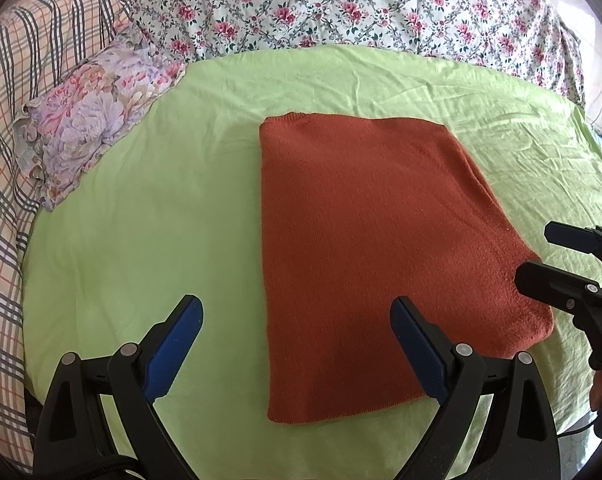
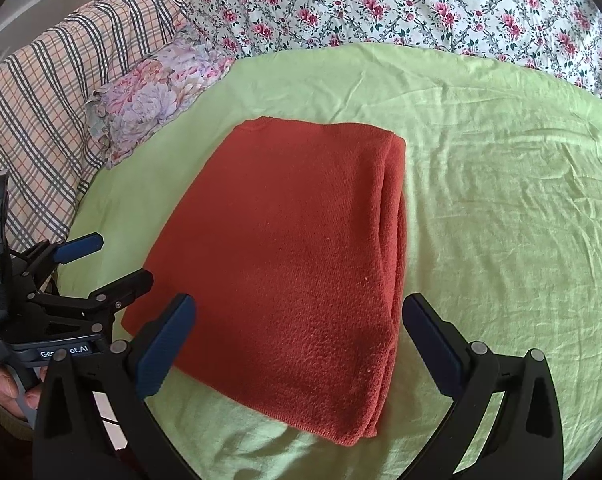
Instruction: Fold small clothes
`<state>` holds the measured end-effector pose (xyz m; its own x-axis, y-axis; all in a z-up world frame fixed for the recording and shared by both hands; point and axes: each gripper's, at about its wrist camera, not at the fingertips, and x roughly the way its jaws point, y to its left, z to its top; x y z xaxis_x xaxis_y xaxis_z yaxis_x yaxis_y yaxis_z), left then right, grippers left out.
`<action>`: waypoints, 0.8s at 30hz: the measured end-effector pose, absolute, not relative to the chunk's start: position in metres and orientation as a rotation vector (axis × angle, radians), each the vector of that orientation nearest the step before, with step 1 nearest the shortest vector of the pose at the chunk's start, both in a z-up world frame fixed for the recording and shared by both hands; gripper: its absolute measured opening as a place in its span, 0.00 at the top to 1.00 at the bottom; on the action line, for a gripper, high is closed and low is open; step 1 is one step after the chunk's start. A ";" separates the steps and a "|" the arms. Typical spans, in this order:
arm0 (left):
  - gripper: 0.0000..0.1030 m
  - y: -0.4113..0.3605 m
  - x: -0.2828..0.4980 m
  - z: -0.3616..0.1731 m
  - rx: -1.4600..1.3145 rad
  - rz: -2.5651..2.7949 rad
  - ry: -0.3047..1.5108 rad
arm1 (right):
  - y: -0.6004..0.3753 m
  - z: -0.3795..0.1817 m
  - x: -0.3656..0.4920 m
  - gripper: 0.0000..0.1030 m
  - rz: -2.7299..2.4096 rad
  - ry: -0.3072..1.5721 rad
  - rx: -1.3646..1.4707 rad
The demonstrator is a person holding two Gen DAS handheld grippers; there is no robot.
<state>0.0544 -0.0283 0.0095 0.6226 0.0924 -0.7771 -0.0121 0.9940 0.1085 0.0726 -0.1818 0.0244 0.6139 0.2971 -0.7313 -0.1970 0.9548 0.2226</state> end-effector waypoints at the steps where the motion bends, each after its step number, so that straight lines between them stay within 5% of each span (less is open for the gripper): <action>1: 0.07 -0.028 0.054 0.010 0.095 0.059 0.897 | -0.181 0.024 0.073 0.00 0.287 0.866 0.124; 24: 0.07 -0.030 0.054 0.010 0.091 0.058 0.895 | -0.178 0.022 0.073 0.00 0.292 0.861 0.116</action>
